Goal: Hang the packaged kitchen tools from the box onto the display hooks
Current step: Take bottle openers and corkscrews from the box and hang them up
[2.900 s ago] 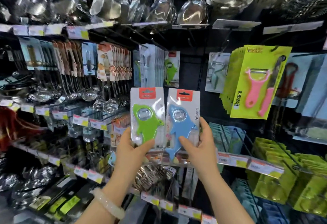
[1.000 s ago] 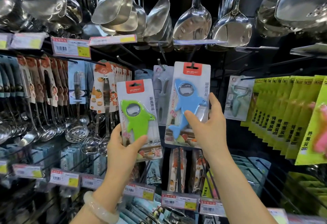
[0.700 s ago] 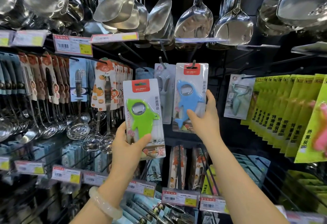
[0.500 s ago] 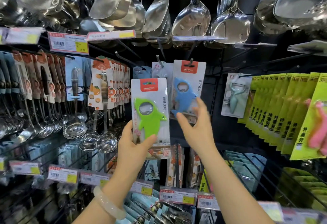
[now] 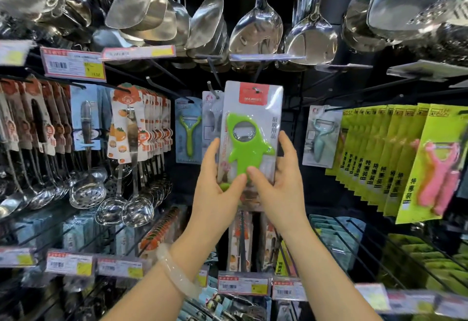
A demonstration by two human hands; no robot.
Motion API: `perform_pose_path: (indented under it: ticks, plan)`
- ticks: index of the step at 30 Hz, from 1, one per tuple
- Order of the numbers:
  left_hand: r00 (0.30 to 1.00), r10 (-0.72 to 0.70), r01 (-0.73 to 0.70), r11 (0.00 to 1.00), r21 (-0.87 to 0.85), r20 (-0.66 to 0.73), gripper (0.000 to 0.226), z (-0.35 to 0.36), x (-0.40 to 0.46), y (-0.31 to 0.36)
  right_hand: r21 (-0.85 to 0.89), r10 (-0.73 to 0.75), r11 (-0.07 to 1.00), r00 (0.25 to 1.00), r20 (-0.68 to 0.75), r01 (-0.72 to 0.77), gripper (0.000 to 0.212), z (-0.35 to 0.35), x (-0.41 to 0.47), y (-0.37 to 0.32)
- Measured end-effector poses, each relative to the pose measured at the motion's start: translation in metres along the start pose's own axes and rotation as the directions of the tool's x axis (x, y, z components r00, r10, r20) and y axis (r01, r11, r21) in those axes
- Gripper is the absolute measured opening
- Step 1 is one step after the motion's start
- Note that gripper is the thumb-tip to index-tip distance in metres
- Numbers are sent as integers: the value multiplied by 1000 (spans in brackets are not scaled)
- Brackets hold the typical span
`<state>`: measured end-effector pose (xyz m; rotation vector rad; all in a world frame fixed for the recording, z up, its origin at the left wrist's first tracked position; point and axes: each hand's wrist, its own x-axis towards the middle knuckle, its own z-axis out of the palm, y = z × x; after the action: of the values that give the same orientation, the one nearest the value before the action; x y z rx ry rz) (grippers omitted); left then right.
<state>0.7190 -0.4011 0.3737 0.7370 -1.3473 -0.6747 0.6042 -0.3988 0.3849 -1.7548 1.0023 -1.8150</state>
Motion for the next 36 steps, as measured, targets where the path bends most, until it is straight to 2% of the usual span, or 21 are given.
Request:
perform_pose_path:
  ticks: [4,14,22,36]
  plan:
    - [1000,11,-11,1000,3,29,76,8,14,14,-47,-3,999,999,-38,1,78,-7,15,-8]
    - [997,-73,73,997,-5,23,76,11,8,15,-110,72,991,997,-5,-72,81,-8,15,-7]
    - [996,-80,81,997,-16,31,77,12,8,24,-125,79,989,997,-17,-80,81,-10,18,-12]
    - [994,-99,93,991,93,57,82,8,15,17,-150,129,981,992,9,-126,77,-11,20,-15]
